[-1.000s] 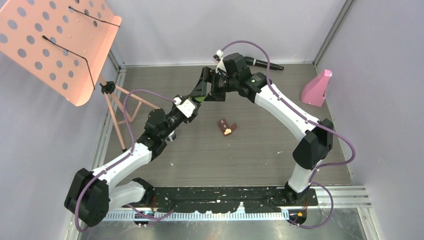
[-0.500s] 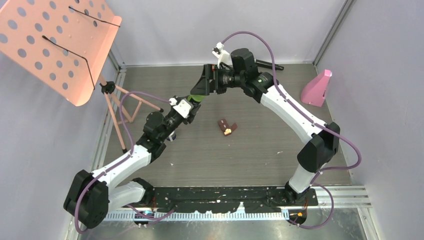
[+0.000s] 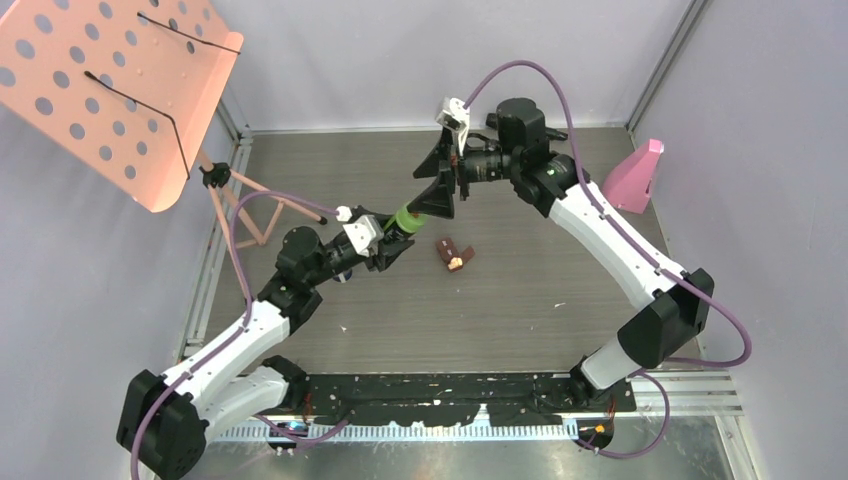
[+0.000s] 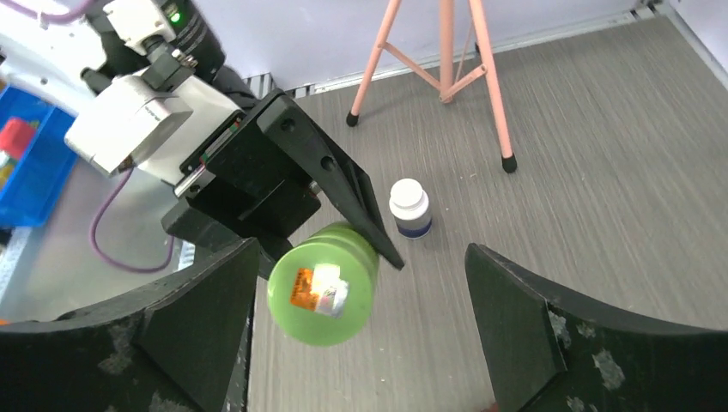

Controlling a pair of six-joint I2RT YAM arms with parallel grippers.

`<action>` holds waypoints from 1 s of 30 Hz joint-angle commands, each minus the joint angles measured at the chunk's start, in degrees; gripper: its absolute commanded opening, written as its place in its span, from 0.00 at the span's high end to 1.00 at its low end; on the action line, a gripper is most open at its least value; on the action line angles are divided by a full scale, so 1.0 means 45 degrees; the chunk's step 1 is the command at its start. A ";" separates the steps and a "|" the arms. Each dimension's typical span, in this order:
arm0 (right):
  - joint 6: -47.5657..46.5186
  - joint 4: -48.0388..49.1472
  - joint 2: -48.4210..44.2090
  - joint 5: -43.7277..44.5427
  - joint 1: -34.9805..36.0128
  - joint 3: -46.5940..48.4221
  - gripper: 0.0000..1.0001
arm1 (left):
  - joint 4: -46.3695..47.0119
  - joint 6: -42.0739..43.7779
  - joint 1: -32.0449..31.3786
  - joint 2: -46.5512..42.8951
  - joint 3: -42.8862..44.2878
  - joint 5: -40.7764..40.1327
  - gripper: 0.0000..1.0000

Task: Sort the pills into containers
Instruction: Screw the lid of the pill bottle onto the pill bottle.

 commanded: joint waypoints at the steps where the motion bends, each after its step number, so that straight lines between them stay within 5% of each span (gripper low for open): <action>1: -0.4742 -0.4651 0.0215 -0.2750 -0.0340 0.2197 0.02 | -0.1870 -0.0003 0.0010 -0.0294 0.1279 0.2502 1.00; 6: -0.8414 -0.9243 0.1246 -0.2545 -0.0237 0.4253 0.02 | -0.2412 0.0223 0.0010 -0.0201 0.1559 0.2917 1.00; 12: -0.8193 -0.9031 0.0372 -0.1499 0.0366 0.2965 0.04 | -0.2345 0.0234 0.0015 -0.0001 0.1762 0.3056 1.00; 18: -0.6362 -0.5762 -0.1084 -0.0152 0.1102 0.0537 0.02 | -0.2733 0.0572 0.0012 0.0184 0.1946 0.3217 1.00; 25: -0.5101 -0.4557 -0.0929 0.0863 0.1352 0.0260 0.35 | -0.3019 0.0935 0.0011 0.0177 0.2040 0.3266 1.00; 30: -0.3327 -0.3282 -0.0911 0.1817 0.1793 -0.0504 0.50 | -0.2627 0.1024 0.0010 0.0366 0.2085 0.2876 1.00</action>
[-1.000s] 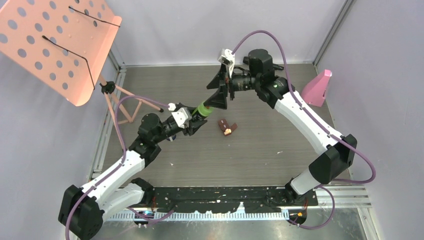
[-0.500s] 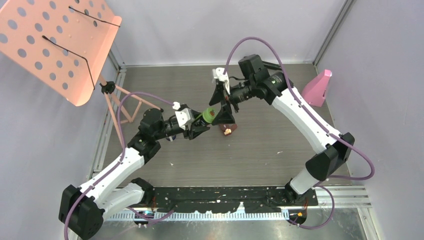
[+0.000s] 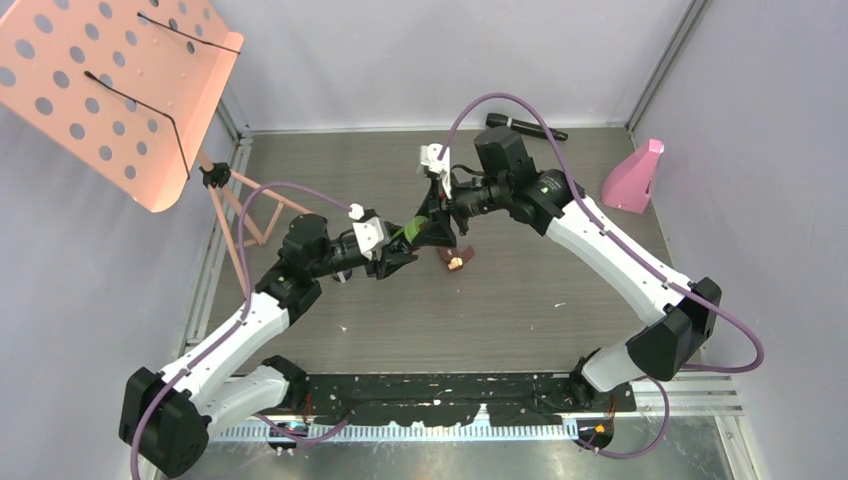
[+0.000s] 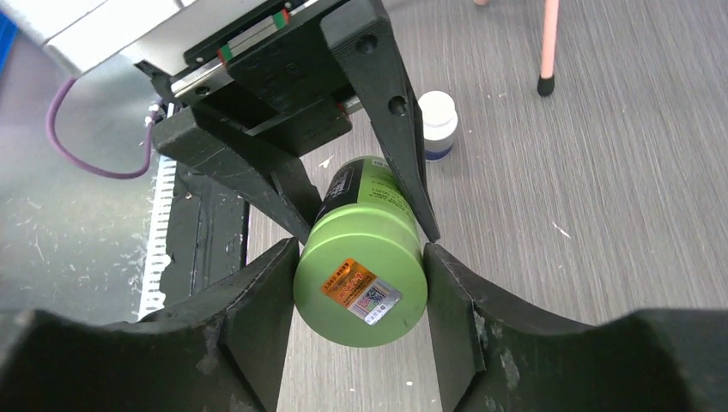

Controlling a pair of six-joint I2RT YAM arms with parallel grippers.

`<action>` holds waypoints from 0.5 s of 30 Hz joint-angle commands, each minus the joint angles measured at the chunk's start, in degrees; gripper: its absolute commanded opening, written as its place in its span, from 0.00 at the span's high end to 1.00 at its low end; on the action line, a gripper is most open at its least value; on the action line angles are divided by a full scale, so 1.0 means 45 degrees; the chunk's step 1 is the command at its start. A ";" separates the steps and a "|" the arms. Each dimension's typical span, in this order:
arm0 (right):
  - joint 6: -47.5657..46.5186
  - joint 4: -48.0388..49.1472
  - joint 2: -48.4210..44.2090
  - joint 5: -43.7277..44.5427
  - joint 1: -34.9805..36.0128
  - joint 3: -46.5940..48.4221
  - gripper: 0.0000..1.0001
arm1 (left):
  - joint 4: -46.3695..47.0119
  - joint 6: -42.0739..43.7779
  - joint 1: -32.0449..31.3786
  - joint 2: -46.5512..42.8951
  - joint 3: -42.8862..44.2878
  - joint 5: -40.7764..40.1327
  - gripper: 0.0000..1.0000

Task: Sort the pills into containers
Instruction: Screw the lid of the pill bottle onto the pill bottle.

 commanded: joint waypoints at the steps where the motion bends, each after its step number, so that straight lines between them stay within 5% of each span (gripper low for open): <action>1: 0.2110 0.1710 -0.0136 0.1189 0.0424 -0.0459 0.54 | 0.0909 0.0271 -0.0014 0.0146 0.0677 -0.0257 1.00; 15: 1.0912 0.0724 0.2454 0.6230 0.0546 0.2075 0.82 | 0.4645 0.0967 -0.0033 0.1514 0.0270 -0.4900 1.00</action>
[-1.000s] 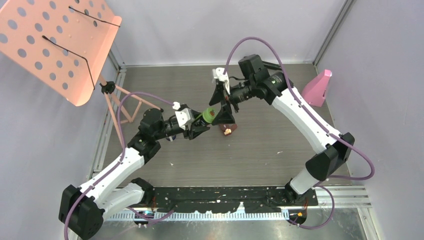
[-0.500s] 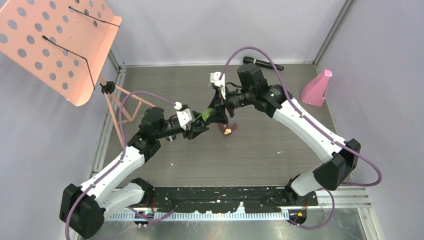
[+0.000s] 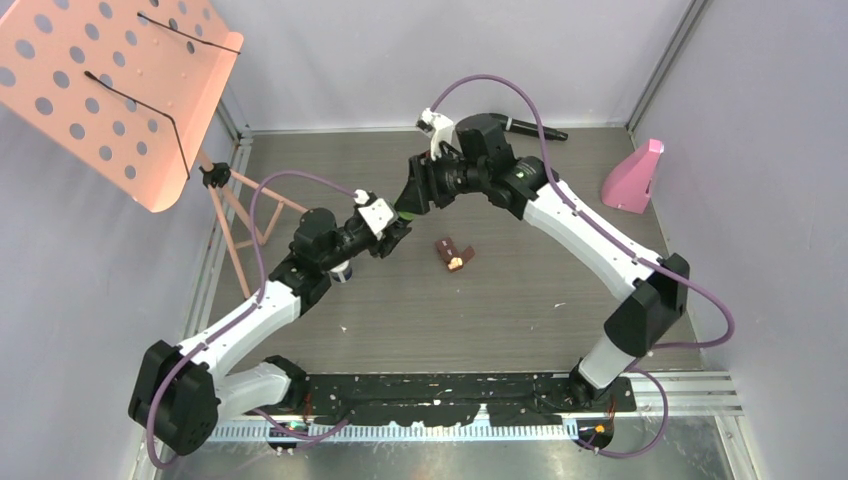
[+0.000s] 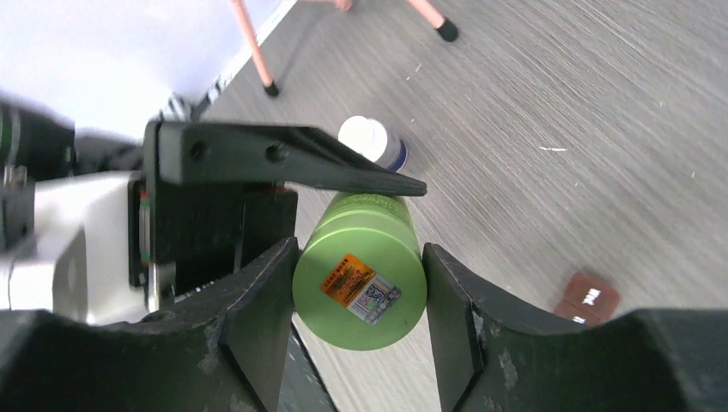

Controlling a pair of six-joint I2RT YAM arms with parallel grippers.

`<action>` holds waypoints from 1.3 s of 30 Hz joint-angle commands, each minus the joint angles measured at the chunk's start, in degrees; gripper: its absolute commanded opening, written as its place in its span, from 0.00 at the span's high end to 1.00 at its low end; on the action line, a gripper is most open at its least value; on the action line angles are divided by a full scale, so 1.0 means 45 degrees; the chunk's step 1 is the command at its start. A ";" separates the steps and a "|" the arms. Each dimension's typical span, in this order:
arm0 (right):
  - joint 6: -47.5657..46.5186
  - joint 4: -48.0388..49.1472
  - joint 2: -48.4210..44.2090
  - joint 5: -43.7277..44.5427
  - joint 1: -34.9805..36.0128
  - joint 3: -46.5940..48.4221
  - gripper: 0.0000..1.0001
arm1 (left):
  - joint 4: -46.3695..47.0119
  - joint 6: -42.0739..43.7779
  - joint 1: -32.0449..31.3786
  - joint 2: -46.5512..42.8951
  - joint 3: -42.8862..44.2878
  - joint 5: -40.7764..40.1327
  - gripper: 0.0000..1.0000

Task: Sort the pills into containers
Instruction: Screw the lid of the pill bottle onto the pill bottle.

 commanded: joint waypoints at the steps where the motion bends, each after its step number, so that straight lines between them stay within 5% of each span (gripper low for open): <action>1: 0.4387 -0.0971 0.1010 0.2454 0.0503 0.1415 0.89 | 0.3299 0.0576 -0.0097 0.0073 0.0196 -0.1586 1.00; 4: 0.5835 -0.0598 0.0925 0.3985 0.0666 0.1697 0.94 | 0.3457 0.0602 -0.0097 0.0138 0.0043 -0.1928 1.00; 6: 0.6232 -0.0208 0.0808 0.4376 0.0745 0.1765 0.85 | 0.3452 0.0583 -0.0097 0.0094 -0.0041 -0.2007 1.00; 8: 0.6116 -0.0017 0.0808 0.4469 0.0757 0.1990 0.63 | 0.3323 0.0467 -0.0097 0.0082 -0.0080 -0.2201 1.00; 9: 0.5968 -0.0002 0.0764 0.4473 0.0759 0.2044 0.40 | 0.3244 0.0425 -0.0097 0.0074 -0.0094 -0.2216 1.00; 11: 0.5519 0.0045 0.0593 0.4496 0.0705 0.2004 0.14 | 0.3040 0.0233 -0.0097 0.0038 -0.0118 -0.2218 1.00; 14: 0.4602 0.1059 -0.0303 0.3972 0.0349 0.1197 0.00 | 0.2536 0.0000 -0.0082 0.0022 -0.0074 -0.2004 1.00; 21: 0.2442 0.3331 -0.1895 -0.0570 -0.1321 -0.1220 0.05 | 0.1621 -0.0306 -0.0048 -0.0048 0.0370 -0.0533 1.00; 27: -0.2244 0.4827 -0.2444 -0.5104 -0.1932 -0.2752 0.05 | 0.0686 -0.0260 -0.0033 -0.0220 0.0713 0.1593 1.00; 33: -0.5401 0.3625 -0.2286 -0.7061 -0.1868 -0.2412 0.05 | -0.0429 -0.0023 -0.0038 -0.0316 0.1213 0.3086 1.00; 39: -0.7113 0.1912 -0.2096 -0.6356 -0.1633 -0.1886 0.01 | -0.1059 0.0137 -0.0038 -0.0320 0.1639 0.3825 1.00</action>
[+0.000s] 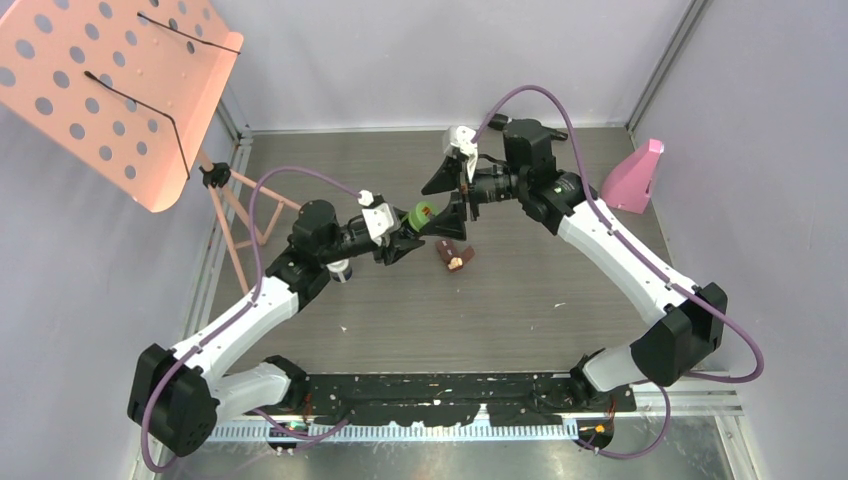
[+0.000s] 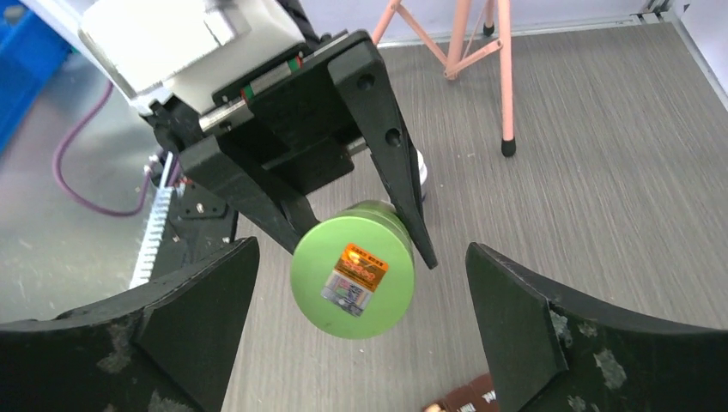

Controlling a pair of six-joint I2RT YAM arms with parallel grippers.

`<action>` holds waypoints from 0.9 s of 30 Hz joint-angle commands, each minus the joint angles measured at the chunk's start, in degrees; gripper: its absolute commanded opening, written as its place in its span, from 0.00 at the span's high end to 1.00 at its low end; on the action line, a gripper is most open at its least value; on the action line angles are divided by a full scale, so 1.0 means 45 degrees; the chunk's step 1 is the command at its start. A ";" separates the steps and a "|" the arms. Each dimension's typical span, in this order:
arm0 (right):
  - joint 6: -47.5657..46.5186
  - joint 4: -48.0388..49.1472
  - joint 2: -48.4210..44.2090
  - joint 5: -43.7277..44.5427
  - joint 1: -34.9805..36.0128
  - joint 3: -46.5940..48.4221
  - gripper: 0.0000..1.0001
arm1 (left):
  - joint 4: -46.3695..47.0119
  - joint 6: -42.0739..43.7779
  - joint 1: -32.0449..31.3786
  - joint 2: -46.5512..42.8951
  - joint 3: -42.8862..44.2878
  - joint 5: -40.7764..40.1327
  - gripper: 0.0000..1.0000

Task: Sort the pills into containers
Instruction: Screw the lid of the pill bottle onto the pill bottle.

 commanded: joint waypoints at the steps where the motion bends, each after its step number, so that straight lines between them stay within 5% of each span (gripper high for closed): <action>1: -0.1968 -0.0951 0.0017 0.0085 0.0146 0.0785 0.01 | -0.0303 0.0191 0.0001 -0.0388 0.0781 0.1035 1.00; 7: -0.1641 -0.1095 0.0204 0.0789 0.0152 0.1134 0.20 | -0.0594 0.0221 0.0186 -0.0286 0.1159 0.1500 1.00; 10: -0.0507 -0.0906 0.0500 0.1143 0.0269 0.1470 0.43 | -0.0040 -0.0210 0.0199 -0.0132 0.1093 0.1189 1.00; 16: 0.2213 0.0240 0.0480 0.2944 0.1006 0.1034 0.75 | 0.0066 -0.0223 0.0243 0.0354 0.1969 0.0329 1.00; 22: 0.5927 0.0225 0.0684 0.8523 0.2297 0.1314 0.87 | 0.0356 -0.0335 0.0243 0.0742 0.2581 -0.1364 1.00; 27: 0.8595 -0.2242 0.2201 1.2472 0.3229 0.3708 0.95 | 0.0240 -0.0210 0.0227 0.0896 0.2578 -0.1778 1.00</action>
